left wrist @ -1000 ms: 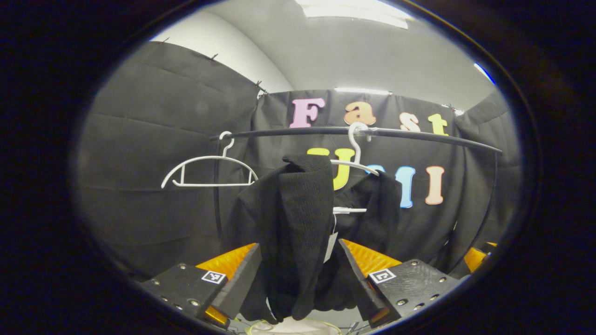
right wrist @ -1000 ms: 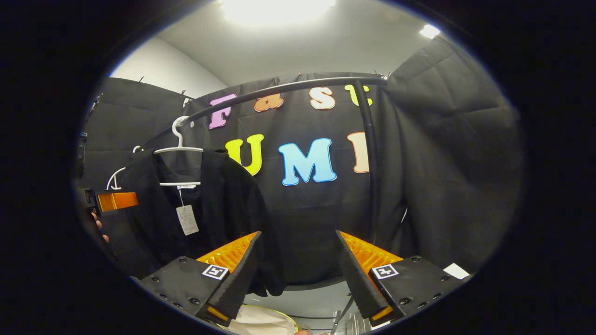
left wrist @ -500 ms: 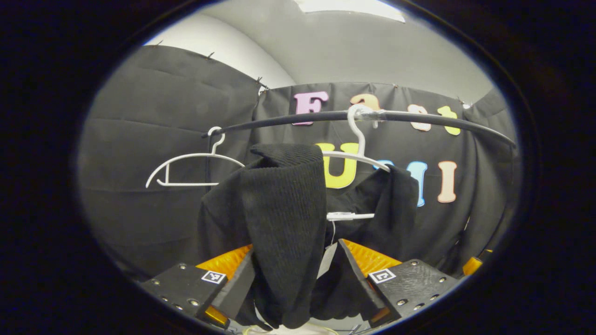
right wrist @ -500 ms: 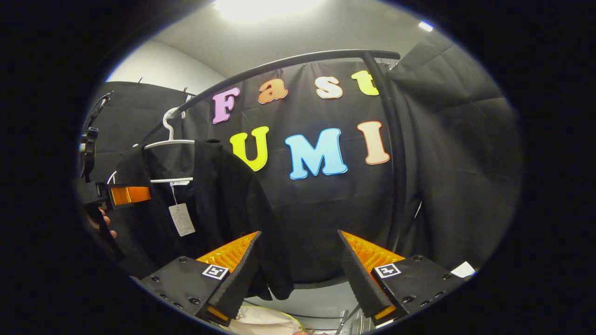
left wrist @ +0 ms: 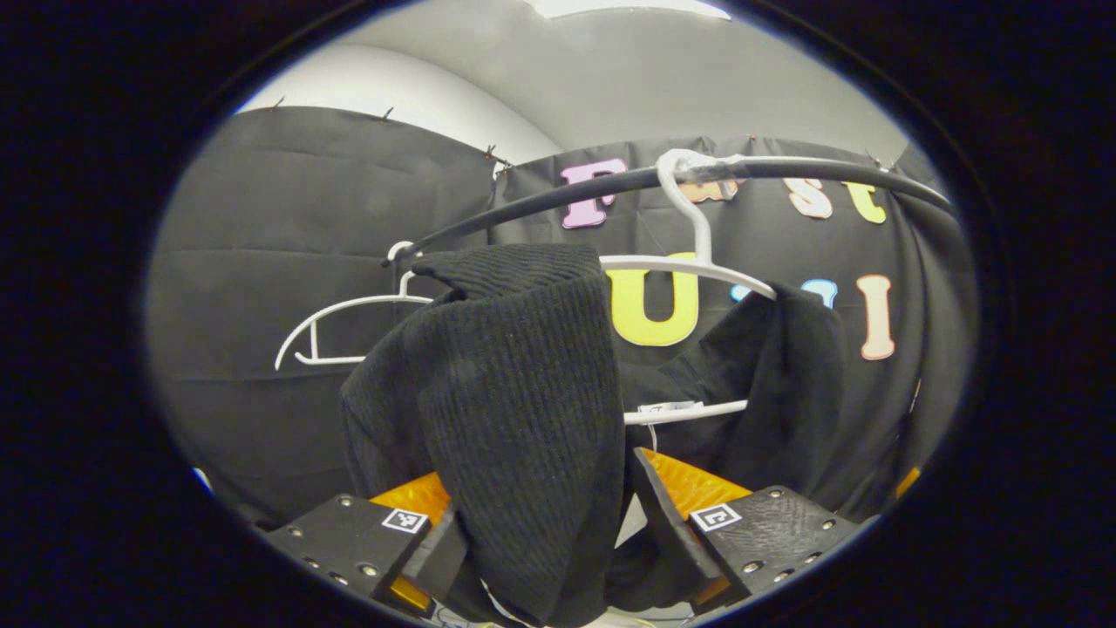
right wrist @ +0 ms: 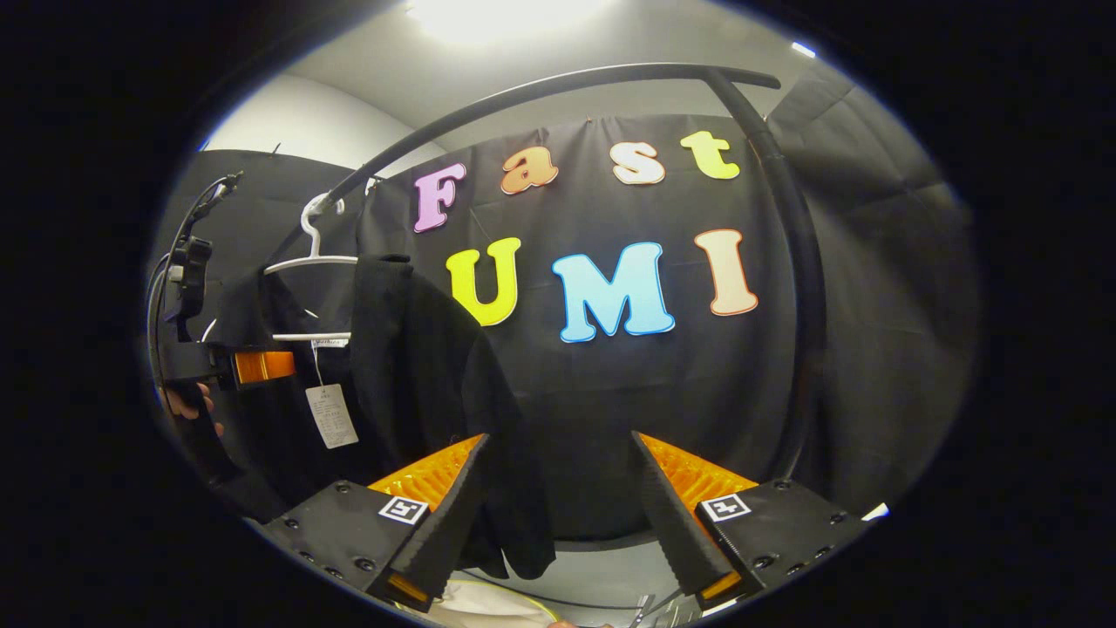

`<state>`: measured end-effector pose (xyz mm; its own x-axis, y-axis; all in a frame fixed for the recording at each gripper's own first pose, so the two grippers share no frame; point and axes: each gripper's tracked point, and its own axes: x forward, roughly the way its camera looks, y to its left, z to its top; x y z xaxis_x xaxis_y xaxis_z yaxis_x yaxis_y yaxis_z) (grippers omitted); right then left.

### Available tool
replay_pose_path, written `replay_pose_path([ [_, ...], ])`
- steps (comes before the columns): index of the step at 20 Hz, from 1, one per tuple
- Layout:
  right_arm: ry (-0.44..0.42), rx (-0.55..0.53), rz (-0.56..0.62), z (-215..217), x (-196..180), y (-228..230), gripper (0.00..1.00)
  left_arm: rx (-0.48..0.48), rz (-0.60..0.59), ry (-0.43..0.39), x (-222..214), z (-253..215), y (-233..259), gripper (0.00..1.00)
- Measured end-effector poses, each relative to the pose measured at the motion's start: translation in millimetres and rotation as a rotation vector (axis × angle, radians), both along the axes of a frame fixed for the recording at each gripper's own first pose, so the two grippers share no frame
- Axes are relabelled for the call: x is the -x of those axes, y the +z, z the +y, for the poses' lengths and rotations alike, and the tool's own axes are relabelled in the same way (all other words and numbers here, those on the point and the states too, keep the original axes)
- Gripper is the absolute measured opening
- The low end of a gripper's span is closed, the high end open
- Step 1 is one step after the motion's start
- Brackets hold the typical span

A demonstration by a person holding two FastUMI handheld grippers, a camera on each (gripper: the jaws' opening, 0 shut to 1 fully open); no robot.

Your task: Grasp the clothes on the hanger with both hands and then place them into the laundry hamper below.

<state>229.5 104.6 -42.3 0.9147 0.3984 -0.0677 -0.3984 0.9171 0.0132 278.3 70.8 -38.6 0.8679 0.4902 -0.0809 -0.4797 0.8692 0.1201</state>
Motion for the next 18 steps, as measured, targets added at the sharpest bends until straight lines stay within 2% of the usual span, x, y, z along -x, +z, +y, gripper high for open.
replay_pose_path([
  [1, 0.009, 0.002, 0.005, 1, -2, -2, 0.98, -0.019, 0.011, 0.011, -2, 1, 0, 0.94],
  [4, 0.058, 0.001, 0.013, 11, 0, -9, 0.98, -0.11, 0.057, 0.033, -4, 11, -1, 0.55],
  [5, 0.077, 0.006, 0.007, 14, 1, -11, 0.93, -0.123, 0.064, 0.044, -3, 14, -2, 0.42],
  [6, 0.1, 0.013, 0.005, 19, 2, -14, 0.98, -0.124, 0.068, 0.065, 2, 16, -2, 0.28],
  [7, 0.119, 0.016, 0.01, 24, 1, -16, 0.98, -0.104, 0.061, 0.065, 4, 16, -4, 0.15],
  [9, 0.159, 0.002, 0.038, 37, -4, -19, 0.98, -0.05, 0.035, -0.01, -1, 4, 1, 0.09],
  [10, 0.17, -0.001, 0.052, 43, -5, -20, 0.98, -0.054, 0.05, -0.039, 0, 1, -4, 0.06],
  [12, 0.208, 0.003, 0.04, 57, -4, -14, 0.98, -0.077, 0.082, -0.095, 3, -3, -4, 0.05],
  [15, 0.287, 0.021, 0.028, 82, 5, -8, 0.98, 0.01, 0.04, -0.138, 11, -14, 5, 0.06],
  [16, 0.303, 0.021, 0.029, 89, 7, -5, 0.93, 0.033, 0.02, -0.155, 14, -17, 13, 0.06],
  [18, 0.33, 0.004, 0.051, 102, 12, -4, 0.93, 0.051, -0.007, -0.181, 20, -23, 27, 0.05],
])
